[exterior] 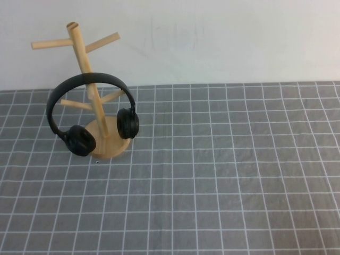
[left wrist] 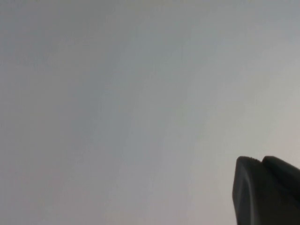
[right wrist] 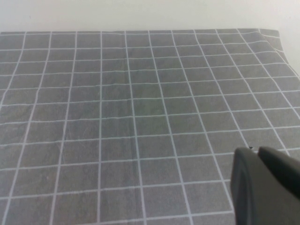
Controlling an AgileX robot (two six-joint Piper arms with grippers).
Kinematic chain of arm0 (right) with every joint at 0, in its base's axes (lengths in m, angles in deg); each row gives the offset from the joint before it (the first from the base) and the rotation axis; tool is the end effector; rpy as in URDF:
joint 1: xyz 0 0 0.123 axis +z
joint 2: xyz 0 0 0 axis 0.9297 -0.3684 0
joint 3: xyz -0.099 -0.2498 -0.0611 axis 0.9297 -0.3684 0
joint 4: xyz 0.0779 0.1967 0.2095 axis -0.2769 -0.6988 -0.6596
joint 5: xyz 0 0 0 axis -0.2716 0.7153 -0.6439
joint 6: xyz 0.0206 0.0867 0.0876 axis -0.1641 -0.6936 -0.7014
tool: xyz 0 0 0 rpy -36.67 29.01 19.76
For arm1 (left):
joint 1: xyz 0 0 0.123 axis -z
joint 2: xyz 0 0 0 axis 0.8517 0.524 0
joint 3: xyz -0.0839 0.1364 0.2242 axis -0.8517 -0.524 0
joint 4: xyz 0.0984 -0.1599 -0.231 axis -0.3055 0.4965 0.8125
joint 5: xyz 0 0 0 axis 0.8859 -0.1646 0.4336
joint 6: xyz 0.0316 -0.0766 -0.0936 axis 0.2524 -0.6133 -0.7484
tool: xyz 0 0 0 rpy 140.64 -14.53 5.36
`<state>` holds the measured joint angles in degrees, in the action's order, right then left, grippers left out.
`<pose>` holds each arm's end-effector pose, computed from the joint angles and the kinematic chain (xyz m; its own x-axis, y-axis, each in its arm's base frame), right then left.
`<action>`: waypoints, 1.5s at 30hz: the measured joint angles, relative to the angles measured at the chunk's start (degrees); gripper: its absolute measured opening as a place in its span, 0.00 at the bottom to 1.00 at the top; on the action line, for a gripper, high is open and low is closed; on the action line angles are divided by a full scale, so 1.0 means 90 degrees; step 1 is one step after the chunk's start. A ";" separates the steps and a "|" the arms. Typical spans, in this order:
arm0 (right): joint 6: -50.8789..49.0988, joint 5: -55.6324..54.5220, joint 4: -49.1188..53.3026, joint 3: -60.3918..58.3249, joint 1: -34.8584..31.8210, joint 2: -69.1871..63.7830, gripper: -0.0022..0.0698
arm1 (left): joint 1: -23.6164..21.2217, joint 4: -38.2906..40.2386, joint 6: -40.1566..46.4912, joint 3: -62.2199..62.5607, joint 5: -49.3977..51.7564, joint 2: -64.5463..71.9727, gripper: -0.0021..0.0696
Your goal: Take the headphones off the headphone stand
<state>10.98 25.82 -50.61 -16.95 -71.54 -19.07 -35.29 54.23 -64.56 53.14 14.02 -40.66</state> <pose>0.1412 -0.0136 0.1689 -0.2352 -0.0113 -0.9719 0.0950 0.9949 -0.0346 0.0496 -0.0226 0.4607 0.5152 -0.2065 -0.8318 0.3945 0.9188 0.0162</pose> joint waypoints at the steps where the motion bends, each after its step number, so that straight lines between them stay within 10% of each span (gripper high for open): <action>1: 0.0000 0.0000 0.0000 0.0000 0.0000 0.0000 0.02 | 0.0000 -0.0115 0.0122 0.0103 0.0198 0.0098 0.02; 17: 0.0000 0.0000 0.0000 0.0000 0.0000 0.0000 0.02 | 0.0000 -0.0735 -0.0041 0.0365 0.2494 0.1132 0.02; 28: 0.0000 0.0000 0.0000 0.0000 0.0000 0.0000 0.02 | -0.0010 -0.3153 -0.0151 0.0420 0.3103 0.3572 0.03; 32: 0.0000 0.0000 0.0000 0.0000 0.0000 0.0000 0.02 | -0.0010 -0.3731 -0.0921 0.0420 0.2796 0.4358 0.19; 39: 0.0000 0.0000 0.0000 0.0000 0.0000 0.0000 0.02 | -0.0010 -0.5707 -0.2336 0.0420 0.2425 0.5950 0.76; 45: 0.0000 0.0000 0.0000 0.0000 0.0000 0.0000 0.02 | -0.0010 -0.8001 -0.4624 0.0420 0.2061 0.6943 0.83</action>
<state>10.98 25.82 -50.61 -16.95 -71.54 -19.07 -35.39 -17.77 -106.18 56.92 32.57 21.83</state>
